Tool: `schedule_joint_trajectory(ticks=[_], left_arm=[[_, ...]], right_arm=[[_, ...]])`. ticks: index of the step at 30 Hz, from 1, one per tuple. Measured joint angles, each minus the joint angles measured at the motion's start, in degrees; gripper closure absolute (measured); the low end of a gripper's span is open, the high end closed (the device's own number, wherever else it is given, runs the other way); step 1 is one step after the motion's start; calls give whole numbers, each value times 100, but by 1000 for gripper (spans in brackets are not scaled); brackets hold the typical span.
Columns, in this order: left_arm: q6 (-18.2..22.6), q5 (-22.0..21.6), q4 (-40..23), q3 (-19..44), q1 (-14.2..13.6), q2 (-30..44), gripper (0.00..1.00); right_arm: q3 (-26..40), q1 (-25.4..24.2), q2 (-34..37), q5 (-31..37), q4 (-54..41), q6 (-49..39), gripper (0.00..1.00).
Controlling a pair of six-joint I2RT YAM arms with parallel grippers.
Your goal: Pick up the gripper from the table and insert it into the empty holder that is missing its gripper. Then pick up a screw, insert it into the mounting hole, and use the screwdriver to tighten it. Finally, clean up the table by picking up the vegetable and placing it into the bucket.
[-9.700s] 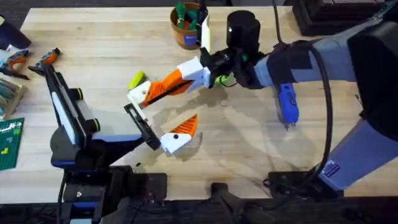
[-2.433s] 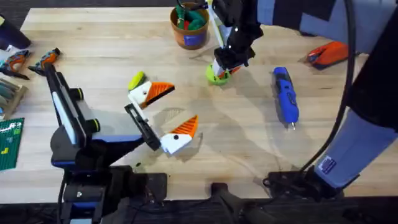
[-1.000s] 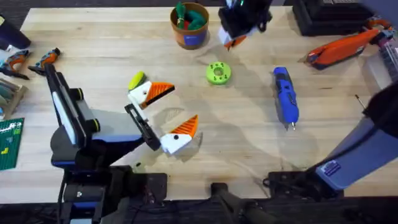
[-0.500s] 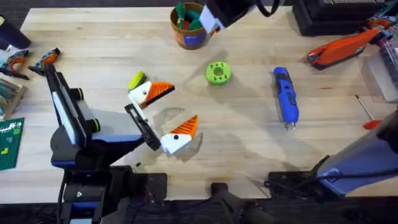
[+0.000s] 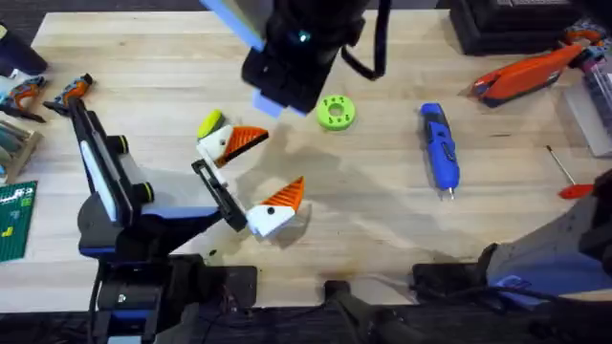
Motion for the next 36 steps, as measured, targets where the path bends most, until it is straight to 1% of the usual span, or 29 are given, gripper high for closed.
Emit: schedule_joint_trajectory(ticks=[5, 10, 21, 31, 36], left_arm=[[0, 0, 0, 0, 0, 1, 15], [0, 0, 0, 0, 0, 1, 15], [0, 0, 0, 0, 0, 1, 15], [0, 0, 0, 0, 0, 1, 14], [0, 0, 0, 0, 0, 1, 14]], right_arm=[[56, 118, 4, -117, 4, -174, 995], [368, 152, 95, -201, 22, -223, 995], [891, 341, 657, -296, -37, -369, 995], [967, 553, 744, -332, -18, -477, 995], [990, 561, 878, -348, -13, -486, 995]])
